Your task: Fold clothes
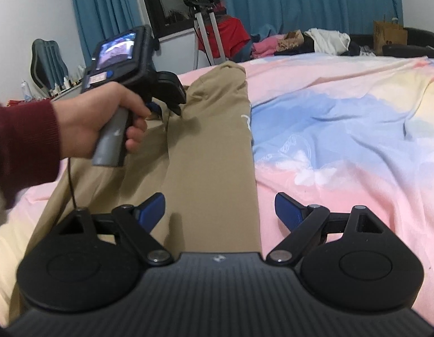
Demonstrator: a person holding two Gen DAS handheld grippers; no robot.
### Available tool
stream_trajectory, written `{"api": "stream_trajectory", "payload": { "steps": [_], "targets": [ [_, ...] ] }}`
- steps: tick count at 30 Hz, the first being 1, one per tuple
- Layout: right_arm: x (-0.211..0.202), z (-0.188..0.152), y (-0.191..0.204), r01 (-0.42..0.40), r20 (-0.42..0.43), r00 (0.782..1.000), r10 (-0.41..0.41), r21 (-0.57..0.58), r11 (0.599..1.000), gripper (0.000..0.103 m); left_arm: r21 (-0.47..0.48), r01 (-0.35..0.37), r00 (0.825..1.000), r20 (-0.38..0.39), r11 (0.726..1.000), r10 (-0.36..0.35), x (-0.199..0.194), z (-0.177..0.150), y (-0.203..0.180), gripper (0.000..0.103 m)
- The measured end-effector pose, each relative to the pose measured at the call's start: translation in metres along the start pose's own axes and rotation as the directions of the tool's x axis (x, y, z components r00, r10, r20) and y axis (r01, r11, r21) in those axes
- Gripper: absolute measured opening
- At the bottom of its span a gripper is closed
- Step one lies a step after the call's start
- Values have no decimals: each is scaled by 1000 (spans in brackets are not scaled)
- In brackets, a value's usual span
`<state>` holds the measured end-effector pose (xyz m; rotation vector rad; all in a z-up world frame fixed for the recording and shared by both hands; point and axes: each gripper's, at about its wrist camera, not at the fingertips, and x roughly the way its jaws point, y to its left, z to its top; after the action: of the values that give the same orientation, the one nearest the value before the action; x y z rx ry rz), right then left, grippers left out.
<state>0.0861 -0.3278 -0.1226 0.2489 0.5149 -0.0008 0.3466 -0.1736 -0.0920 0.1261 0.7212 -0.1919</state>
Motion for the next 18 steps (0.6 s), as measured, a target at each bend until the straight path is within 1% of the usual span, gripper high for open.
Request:
{"api": "stream_trajectory", "payload": {
  "steps": [1, 2, 4, 5, 6, 8, 10, 13, 16, 18],
  "targets": [
    [-2, 1, 1, -4, 12, 1000, 4, -5, 1000, 87, -7, 16, 1000, 8, 1000, -16, -13, -3, 2, 49],
    [-4, 2, 1, -9, 23, 1000, 9, -9, 1000, 87, -14, 32, 999, 15, 999, -32, -25, -6, 4, 54],
    [-10, 3, 2, -17, 48, 999, 18, -14, 1000, 87, 9, 46, 998, 43, 999, -46, -62, -20, 6, 74],
    [-13, 4, 3, -18, 62, 998, 19, -15, 1000, 87, 24, 53, 997, 60, 998, -54, -80, -29, 9, 78],
    [-17, 5, 3, -19, 76, 997, 20, -17, 1000, 87, 40, 59, 995, 77, 997, -62, -98, -38, 11, 81],
    [-23, 6, 4, -19, 96, 995, 21, -16, 1000, 87, 82, 61, 993, 97, 995, -69, -137, -57, 15, 83],
    [-30, 9, 4, -22, 115, 993, 23, -11, 1000, 87, 100, 64, 990, 115, 993, -76, -174, -75, 21, 90],
    [-42, 11, 8, -25, 146, 989, 27, -14, 1000, 86, 64, 101, 982, 154, 993, -110, -224, -95, 34, 97],
    [-54, 14, 11, -24, 159, 987, 27, -17, 1000, 86, 29, 88, 968, 231, 996, -93, -272, -115, 41, 103],
    [-64, 14, 15, -24, 151, 988, 26, -14, 1000, 86, 34, 96, 955, 279, 995, -102, -297, -129, 43, 103]
  ]
}}
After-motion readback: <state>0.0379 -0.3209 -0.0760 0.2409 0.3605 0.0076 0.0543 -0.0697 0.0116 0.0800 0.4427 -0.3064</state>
